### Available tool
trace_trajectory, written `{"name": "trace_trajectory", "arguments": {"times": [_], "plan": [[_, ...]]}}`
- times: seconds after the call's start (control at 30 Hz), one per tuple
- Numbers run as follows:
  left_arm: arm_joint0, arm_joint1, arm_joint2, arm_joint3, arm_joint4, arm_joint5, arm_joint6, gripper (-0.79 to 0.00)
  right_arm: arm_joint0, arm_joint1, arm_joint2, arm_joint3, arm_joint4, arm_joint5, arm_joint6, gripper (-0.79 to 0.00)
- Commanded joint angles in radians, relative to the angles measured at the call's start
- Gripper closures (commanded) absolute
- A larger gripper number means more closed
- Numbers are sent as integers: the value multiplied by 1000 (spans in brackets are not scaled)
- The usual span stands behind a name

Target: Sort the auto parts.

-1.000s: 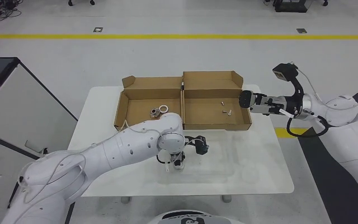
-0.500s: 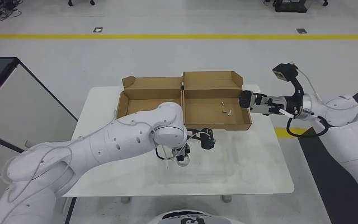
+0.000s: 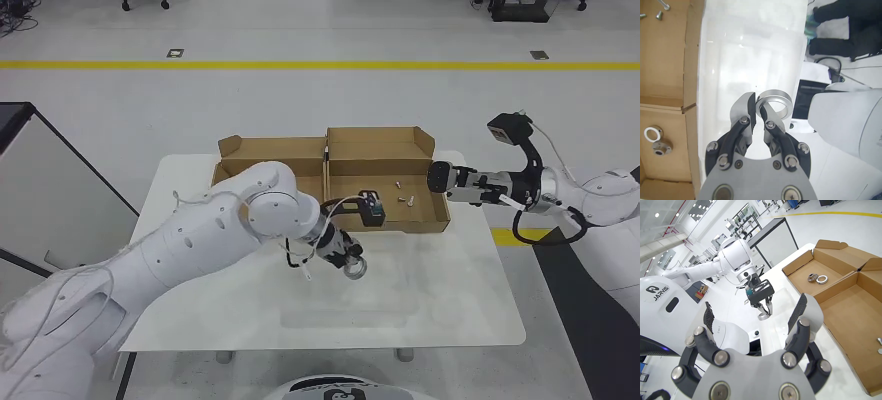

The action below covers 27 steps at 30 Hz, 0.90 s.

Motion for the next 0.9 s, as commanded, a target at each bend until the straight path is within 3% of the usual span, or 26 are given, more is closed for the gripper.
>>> {"name": "trace_trajectory", "arguments": {"times": [0.0, 0.3, 0.53, 0.67, 0.87], "plan": [[17, 11, -31, 7, -15, -18, 28, 0, 0, 0, 0, 0, 0, 0, 0, -785], [104, 63, -176, 53, -128, -122, 103, 0, 0, 0, 0, 0, 0, 0, 0, -785], [193, 113, -336, 42, -288, -189, 155, 0, 0, 0, 0, 0, 0, 0, 0, -785], [217, 125, -390, 31, -406, -222, 160, 0, 0, 0, 0, 0, 0, 0, 0, -785], [247, 133, -445, 17, -615, -348, 136, 0, 0, 0, 0, 0, 0, 0, 0, -785]]}}
